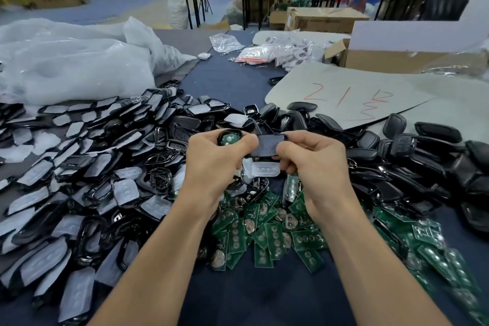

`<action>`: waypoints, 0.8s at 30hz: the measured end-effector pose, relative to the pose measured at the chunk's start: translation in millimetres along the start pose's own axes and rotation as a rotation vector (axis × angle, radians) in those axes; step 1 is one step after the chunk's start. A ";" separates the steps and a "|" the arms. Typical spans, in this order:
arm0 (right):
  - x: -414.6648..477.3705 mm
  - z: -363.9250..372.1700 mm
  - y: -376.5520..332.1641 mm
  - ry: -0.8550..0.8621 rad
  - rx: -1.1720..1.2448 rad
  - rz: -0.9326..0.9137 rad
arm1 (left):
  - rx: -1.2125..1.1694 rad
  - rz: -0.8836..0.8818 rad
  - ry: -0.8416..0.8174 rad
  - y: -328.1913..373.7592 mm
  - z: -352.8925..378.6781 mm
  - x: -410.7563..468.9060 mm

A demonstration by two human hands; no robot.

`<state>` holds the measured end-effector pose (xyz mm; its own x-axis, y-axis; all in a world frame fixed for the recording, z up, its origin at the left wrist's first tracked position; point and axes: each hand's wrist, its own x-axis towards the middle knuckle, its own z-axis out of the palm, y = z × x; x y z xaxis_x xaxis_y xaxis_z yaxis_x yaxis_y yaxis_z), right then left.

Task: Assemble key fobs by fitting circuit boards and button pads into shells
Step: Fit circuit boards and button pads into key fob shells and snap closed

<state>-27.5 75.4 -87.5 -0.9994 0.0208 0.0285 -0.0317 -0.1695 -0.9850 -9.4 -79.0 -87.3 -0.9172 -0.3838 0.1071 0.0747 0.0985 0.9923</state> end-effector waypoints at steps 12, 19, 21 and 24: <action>-2.2 -1.9 2.6 -0.440 0.434 0.150 | -0.185 -0.139 -0.043 3.3 1.0 -1.2; 1.0 -3.5 3.1 -0.420 0.559 0.274 | -0.217 -0.120 -0.063 3.7 7.4 -4.5; 2.0 -4.7 3.4 -0.386 0.583 0.321 | -0.253 -0.145 -0.074 3.8 6.9 -4.9; 4.0 -6.3 4.7 -0.365 0.545 0.367 | -0.307 -0.162 -0.033 3.2 5.8 -4.0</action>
<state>-31.5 80.9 -93.1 -0.8858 -0.4430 -0.1379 0.3964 -0.5680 -0.7213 -7.8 -71.8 -84.9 -0.9386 -0.3412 -0.0505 0.0366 -0.2440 0.9691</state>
